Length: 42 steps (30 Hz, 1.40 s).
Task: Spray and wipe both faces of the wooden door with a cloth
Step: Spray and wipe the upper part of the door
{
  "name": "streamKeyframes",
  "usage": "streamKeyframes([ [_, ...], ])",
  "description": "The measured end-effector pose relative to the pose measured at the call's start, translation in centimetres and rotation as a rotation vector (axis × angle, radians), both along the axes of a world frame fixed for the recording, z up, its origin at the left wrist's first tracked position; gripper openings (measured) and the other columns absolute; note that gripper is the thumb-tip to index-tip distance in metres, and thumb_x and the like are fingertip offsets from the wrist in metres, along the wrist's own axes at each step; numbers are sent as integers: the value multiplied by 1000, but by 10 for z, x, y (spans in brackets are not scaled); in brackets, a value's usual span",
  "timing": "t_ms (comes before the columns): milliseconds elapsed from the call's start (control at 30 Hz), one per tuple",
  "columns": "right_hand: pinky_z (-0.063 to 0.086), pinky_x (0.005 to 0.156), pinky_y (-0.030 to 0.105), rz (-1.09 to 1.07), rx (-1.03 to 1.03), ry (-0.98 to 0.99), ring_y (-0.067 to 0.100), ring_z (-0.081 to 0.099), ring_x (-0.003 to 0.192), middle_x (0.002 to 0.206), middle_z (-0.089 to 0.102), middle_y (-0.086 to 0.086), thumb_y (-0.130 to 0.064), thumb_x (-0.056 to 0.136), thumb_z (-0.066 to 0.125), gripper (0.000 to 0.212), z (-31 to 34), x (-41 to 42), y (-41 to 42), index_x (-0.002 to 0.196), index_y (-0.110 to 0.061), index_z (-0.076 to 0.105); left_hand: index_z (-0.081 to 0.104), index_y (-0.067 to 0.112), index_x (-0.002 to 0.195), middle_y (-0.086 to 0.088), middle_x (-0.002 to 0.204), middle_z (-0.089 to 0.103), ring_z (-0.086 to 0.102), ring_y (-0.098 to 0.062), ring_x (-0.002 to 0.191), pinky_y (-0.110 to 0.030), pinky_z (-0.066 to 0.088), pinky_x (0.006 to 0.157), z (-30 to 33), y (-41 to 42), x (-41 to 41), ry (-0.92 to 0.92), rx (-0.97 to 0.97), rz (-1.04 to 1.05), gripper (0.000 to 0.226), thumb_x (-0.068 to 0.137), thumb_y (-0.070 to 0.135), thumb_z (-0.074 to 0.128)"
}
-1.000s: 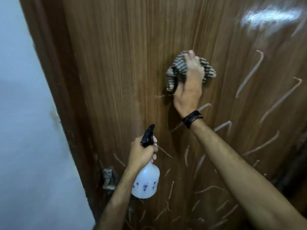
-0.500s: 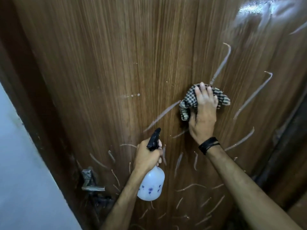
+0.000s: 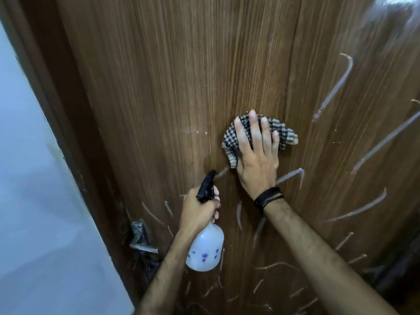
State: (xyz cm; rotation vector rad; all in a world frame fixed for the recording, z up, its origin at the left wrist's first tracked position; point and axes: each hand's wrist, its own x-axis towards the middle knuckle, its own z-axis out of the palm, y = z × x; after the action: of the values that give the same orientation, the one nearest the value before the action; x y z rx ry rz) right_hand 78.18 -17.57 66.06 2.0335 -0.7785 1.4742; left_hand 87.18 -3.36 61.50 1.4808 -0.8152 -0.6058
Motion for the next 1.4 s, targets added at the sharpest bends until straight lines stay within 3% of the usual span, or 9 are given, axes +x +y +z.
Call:
streamKeyframes([
  [100, 9, 122, 49, -20, -27, -2, 27, 13, 152, 163, 18, 7, -20, 95, 61, 72, 3, 14, 2, 157, -22, 24, 65, 5, 89, -10, 73, 64, 57, -26, 52, -34, 44, 51, 7, 3, 19, 15, -45, 21, 20, 82, -13, 58],
  [267, 7, 122, 43, -36, -77, 391, 24, 9, 152, 165, 11, 6, -34, 95, 56, 74, -81, 22, 13, 158, -23, 19, 66, 5, 89, -13, 73, 66, 58, -27, 52, -36, 47, 55, 2, 9, 43, 22, -28, 35, 17, 82, -9, 59],
  [367, 4, 123, 40, -38, -58, 333, 21, 7, 152, 165, 11, 4, -34, 102, 39, 58, -91, 31, 17, 157, -26, 21, 67, 6, 88, -14, 72, 66, 58, -28, 53, -36, 47, 55, 1, 16, 53, 22, -17, 36, 17, 81, -8, 60],
  [600, 3, 123, 46, -37, -49, 55, 25, 12, 152, 164, 17, 7, -20, 94, 56, 71, 30, 92, 30, 157, -23, 22, 66, 3, 91, -11, 75, 66, 56, -26, 54, -34, 43, 53, 13, 29, 87, 69, -57, 18, 20, 82, -12, 56],
  [833, 10, 124, 41, -11, -88, 348, 23, 10, 152, 164, 17, 5, -33, 96, 58, 72, -40, 99, 43, 157, -24, 22, 68, 9, 87, -10, 70, 65, 55, -25, 54, -34, 43, 56, 0, 33, 107, 120, -21, -3, 22, 82, -10, 59],
  [1000, 8, 123, 46, -37, 59, 132, 25, 13, 152, 163, 20, 6, -6, 87, 65, 85, -65, 53, 26, 157, -23, 19, 67, 6, 87, -11, 70, 63, 55, -26, 55, -34, 44, 55, -18, 30, 96, 82, 7, -143, 20, 84, -11, 56],
  [1100, 15, 121, 52, 101, 154, -125, 31, 19, 150, 160, 26, 14, 10, 81, 52, 80, -53, 38, 35, 153, -14, 26, 64, 2, 90, -11, 70, 61, 53, -26, 54, -32, 41, 51, -21, 15, 76, 65, 7, -254, 17, 86, -12, 55],
  [1267, 21, 120, 53, 7, 260, -620, 31, 22, 149, 159, 27, 18, 5, 95, 38, 54, -83, -14, 35, 149, 1, 32, 62, 2, 89, -9, 67, 62, 56, -26, 51, -34, 43, 50, -31, -13, 35, -32, 52, -427, 15, 84, -11, 57],
  [1400, 17, 122, 51, -64, 319, -589, 28, 15, 151, 162, 22, 16, 0, 101, 38, 52, -79, -56, 13, 152, -3, 30, 62, 5, 82, -13, 60, 60, 58, -25, 49, -33, 46, 49, -37, -23, 7, -112, 98, -488, 15, 80, -10, 59],
])
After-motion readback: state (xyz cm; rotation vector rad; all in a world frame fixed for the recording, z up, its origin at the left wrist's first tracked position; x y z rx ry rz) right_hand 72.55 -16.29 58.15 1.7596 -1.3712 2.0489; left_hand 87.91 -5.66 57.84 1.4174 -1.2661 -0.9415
